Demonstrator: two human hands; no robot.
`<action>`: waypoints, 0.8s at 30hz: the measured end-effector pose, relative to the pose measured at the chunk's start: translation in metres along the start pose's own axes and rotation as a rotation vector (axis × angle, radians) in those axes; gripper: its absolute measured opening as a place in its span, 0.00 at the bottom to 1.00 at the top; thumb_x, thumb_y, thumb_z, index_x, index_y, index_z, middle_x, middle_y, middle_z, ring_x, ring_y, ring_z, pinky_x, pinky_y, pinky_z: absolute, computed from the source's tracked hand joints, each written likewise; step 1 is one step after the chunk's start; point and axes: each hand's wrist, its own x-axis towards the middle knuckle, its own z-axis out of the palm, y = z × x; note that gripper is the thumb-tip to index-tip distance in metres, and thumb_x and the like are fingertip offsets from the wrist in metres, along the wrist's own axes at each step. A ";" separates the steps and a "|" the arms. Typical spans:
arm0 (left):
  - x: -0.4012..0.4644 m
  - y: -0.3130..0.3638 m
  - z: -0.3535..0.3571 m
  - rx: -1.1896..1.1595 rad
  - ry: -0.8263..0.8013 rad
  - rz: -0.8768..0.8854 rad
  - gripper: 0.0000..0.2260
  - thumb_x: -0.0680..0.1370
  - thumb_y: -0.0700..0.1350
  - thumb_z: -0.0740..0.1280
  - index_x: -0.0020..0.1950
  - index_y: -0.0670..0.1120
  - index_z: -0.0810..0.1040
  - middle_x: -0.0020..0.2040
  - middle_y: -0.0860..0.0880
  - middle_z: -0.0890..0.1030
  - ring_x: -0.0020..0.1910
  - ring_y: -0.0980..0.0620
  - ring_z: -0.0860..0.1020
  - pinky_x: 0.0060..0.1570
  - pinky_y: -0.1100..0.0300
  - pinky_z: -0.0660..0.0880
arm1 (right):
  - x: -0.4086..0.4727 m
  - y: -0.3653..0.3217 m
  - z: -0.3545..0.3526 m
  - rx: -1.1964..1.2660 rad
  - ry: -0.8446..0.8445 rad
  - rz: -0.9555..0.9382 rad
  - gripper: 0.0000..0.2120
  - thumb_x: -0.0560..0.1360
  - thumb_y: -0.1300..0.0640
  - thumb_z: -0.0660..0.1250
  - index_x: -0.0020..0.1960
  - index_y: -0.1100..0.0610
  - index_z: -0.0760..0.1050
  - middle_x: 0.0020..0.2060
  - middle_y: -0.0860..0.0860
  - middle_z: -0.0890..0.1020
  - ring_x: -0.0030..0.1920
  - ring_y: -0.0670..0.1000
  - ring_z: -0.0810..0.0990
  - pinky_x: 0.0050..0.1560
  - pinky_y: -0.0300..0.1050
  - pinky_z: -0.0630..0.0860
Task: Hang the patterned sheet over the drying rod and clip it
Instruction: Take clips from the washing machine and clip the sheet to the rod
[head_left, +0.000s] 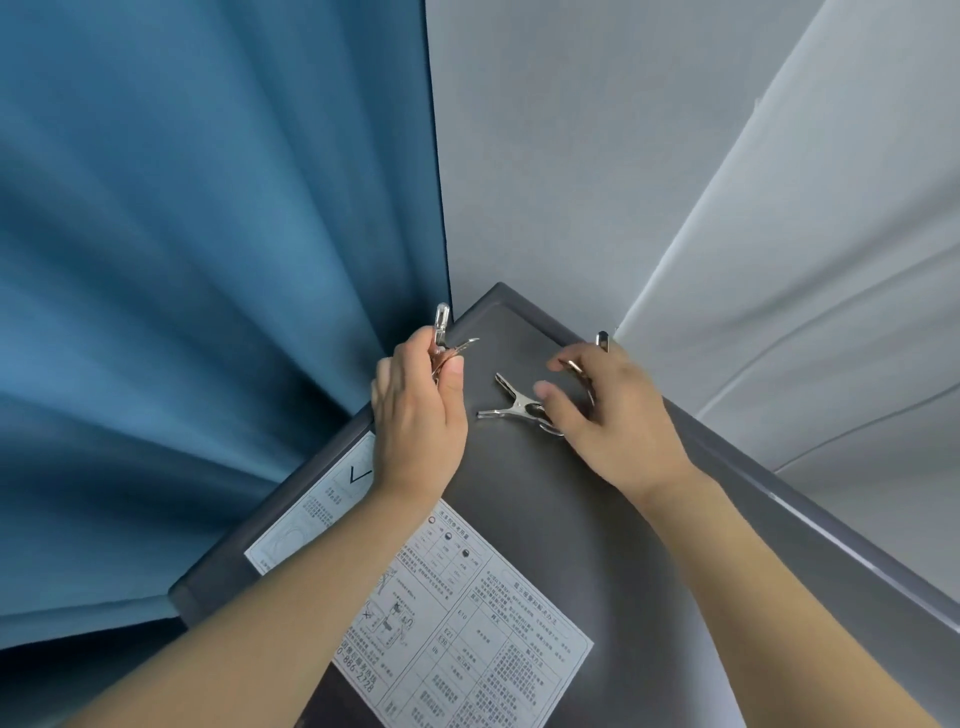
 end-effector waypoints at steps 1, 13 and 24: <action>0.001 0.000 -0.001 -0.014 0.007 -0.011 0.19 0.81 0.53 0.54 0.67 0.44 0.70 0.56 0.49 0.77 0.54 0.50 0.69 0.56 0.50 0.70 | 0.003 -0.004 -0.002 -0.109 -0.074 -0.052 0.19 0.73 0.40 0.67 0.56 0.52 0.76 0.45 0.46 0.75 0.43 0.48 0.76 0.46 0.43 0.71; 0.003 -0.005 -0.001 -0.103 0.082 -0.084 0.17 0.82 0.49 0.54 0.63 0.40 0.71 0.55 0.46 0.78 0.53 0.49 0.69 0.56 0.58 0.62 | 0.003 -0.008 0.024 -0.473 -0.194 -0.199 0.16 0.76 0.43 0.65 0.48 0.56 0.72 0.41 0.52 0.72 0.41 0.57 0.74 0.44 0.49 0.70; 0.003 -0.006 -0.003 -0.142 0.041 -0.023 0.23 0.79 0.58 0.56 0.68 0.45 0.70 0.57 0.47 0.80 0.54 0.45 0.74 0.59 0.55 0.63 | -0.017 -0.028 0.007 -0.092 -0.177 0.309 0.13 0.72 0.54 0.65 0.37 0.49 0.60 0.33 0.45 0.70 0.33 0.46 0.68 0.31 0.42 0.61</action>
